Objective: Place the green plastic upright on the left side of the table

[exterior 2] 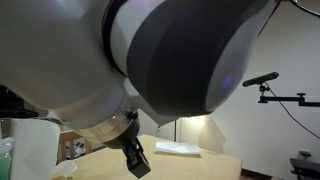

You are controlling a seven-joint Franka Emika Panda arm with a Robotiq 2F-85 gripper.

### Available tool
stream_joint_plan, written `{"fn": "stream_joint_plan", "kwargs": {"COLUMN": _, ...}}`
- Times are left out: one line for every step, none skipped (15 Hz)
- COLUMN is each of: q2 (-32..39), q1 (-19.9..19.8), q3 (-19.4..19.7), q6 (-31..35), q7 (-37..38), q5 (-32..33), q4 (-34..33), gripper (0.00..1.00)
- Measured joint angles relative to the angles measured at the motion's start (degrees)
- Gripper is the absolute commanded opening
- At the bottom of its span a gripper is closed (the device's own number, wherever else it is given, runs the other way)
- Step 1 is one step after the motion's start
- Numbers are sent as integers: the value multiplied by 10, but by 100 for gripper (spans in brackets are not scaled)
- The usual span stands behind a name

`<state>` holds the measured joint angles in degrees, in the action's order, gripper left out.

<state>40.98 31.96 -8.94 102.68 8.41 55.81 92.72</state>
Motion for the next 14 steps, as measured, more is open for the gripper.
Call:
{"fn": "stream_joint_plan", "kwargs": {"q2": 3, "q1": -2, "q3": -6, "q6": 27, "q7": -7, "q5": 19, "q4": -1, "gripper": 100}}
{"fn": "stream_joint_plan", "kwargs": {"q2": 6, "q1": -2, "q3": -9, "q6": 55, "q7": -8, "q5": 43, "q4": -2, "gripper": 100}}
{"fn": "stream_joint_plan", "kwargs": {"q2": 7, "q1": -2, "q3": -9, "q6": 85, "q7": -3, "q5": 66, "q4": -2, "gripper": 100}}
{"fn": "stream_joint_plan", "kwargs": {"q2": 7, "q1": -4, "q3": -9, "q6": 115, "q7": 6, "q5": 89, "q4": -2, "gripper": 100}}
{"fn": "stream_joint_plan", "kwargs": {"q2": 7, "q1": -9, "q3": -8, "q6": 145, "q7": 22, "q5": 111, "q4": -3, "gripper": 100}}
{"fn": "stream_joint_plan", "kwargs": {"q2": 6, "q1": -15, "q3": -7, "q6": 171, "q7": 46, "q5": 130, "q4": -4, "gripper": 100}}
{"fn": "stream_joint_plan", "kwargs": {"q2": 6, "q1": -23, "q3": -5, "q6": 194, "q7": 74, "q5": 143, "q4": -4, "gripper": 100}}
{"fn": "stream_joint_plan", "kwargs": {"q2": 6, "q1": -32, "q3": -3, "q6": 215, "q7": 103, "q5": 151, "q4": -3, "gripper": 100}}
{"fn": "stream_joint_plan", "kwargs": {"q2": 6, "q1": -44, "q3": -1, "q6": 235, "q7": 132, "q5": 157, "q4": -1, "gripper": 100}}
{"fn": "stream_joint_plan", "kwargs": {"q2": 5, "q1": -55, "q3": 1, "q6": 253, "q7": 161, "q5": 162, "q4": 3, "gripper": 100}}
{"fn": "stream_joint_plan", "kwargs": {"q2": 4, "q1": -67, "q3": 5, "q6": 272, "q7": 193, "q5": 167, "q4": 9, "gripper": 100}}
{"fn": "stream_joint_plan", "kwargs": {"q2": 1, "q1": -77, "q3": 10, "q6": 291, "q7": 229, "q5": 174, "q4": 18, "gripper": 100}}
{"fn": "stream_joint_plan", "kwargs": {"q2": -3, "q1": -86, "q3": 16, "q6": 310, "q7": 267, "q5": 182, "q4": 30, "gripper": 100}}
{"fn": "stream_joint_plan", "kwargs": {"q2": -7, "q1": -94, "q3": 22, "q6": 328, "q7": 308, "q5": 193, "q4": 44, "gripper": 100}}
